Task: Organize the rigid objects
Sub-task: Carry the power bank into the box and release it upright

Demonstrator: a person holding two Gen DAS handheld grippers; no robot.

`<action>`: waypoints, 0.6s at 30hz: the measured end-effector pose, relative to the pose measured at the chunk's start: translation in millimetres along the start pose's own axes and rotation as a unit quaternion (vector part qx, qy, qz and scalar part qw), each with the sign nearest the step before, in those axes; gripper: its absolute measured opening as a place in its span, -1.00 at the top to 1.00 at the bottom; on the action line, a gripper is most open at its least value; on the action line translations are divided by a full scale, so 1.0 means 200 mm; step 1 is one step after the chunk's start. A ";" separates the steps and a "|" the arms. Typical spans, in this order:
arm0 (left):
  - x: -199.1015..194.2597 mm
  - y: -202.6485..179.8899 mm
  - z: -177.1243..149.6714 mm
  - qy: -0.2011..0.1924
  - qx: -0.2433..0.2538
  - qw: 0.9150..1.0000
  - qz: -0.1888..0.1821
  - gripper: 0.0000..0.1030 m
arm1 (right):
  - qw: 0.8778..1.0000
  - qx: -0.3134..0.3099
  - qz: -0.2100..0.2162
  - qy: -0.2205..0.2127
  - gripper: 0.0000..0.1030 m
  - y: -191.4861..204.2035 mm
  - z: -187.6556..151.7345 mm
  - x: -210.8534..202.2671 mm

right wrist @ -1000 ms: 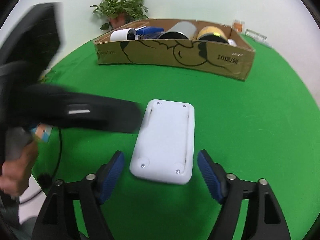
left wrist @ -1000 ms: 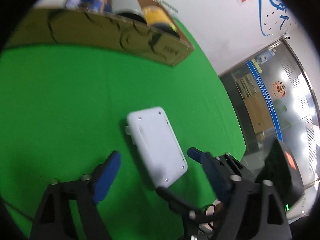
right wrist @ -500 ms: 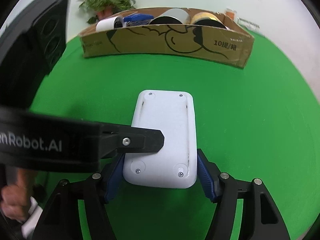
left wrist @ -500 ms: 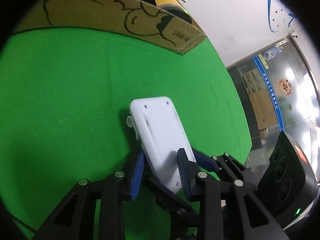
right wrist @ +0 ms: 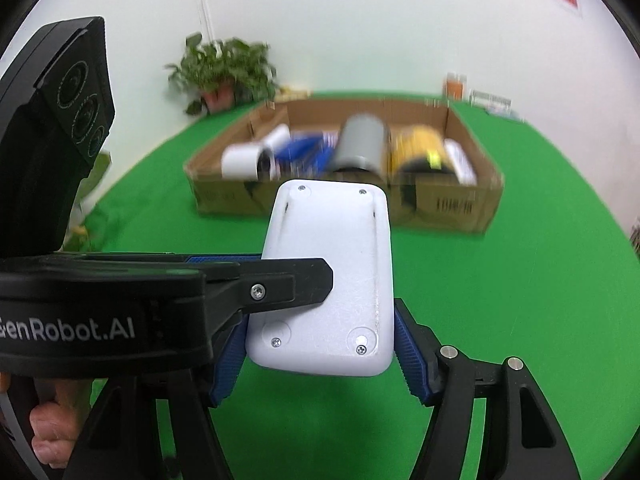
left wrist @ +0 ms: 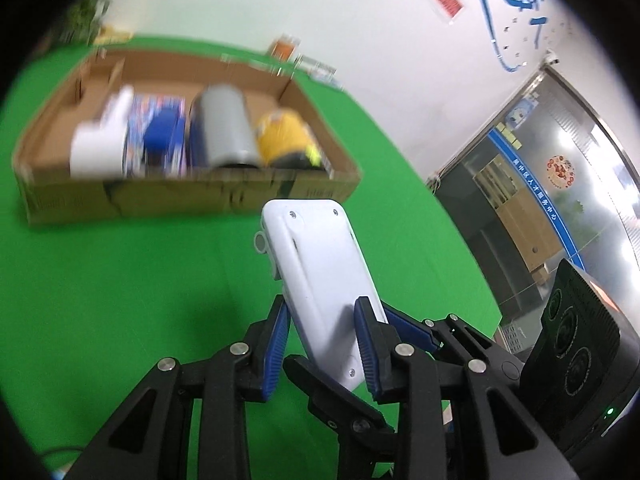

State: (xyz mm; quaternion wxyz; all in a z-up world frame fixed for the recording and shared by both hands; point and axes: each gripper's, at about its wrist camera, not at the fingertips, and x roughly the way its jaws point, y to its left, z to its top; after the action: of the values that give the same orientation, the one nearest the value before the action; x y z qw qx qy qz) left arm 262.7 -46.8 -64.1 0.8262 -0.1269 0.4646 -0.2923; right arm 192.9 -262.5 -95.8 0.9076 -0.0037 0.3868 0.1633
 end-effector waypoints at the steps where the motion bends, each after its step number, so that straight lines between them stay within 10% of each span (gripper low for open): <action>1: -0.03 -0.01 0.04 -0.007 0.008 1.000 0.001 0.39 | 1.000 -0.002 -0.001 -0.010 -0.24 0.01 0.06 -0.01; 18: -0.31 0.01 0.80 -0.071 0.070 0.994 0.033 0.40 | 0.996 -0.015 -0.008 -0.085 -0.24 0.10 1.00 0.01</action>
State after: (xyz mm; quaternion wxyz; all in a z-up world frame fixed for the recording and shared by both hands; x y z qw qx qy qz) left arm 373.2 -18.3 63.6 0.8734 -0.0739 0.3869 -0.2864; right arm 327.7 -215.5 44.4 0.9384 -0.0064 0.3055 0.1612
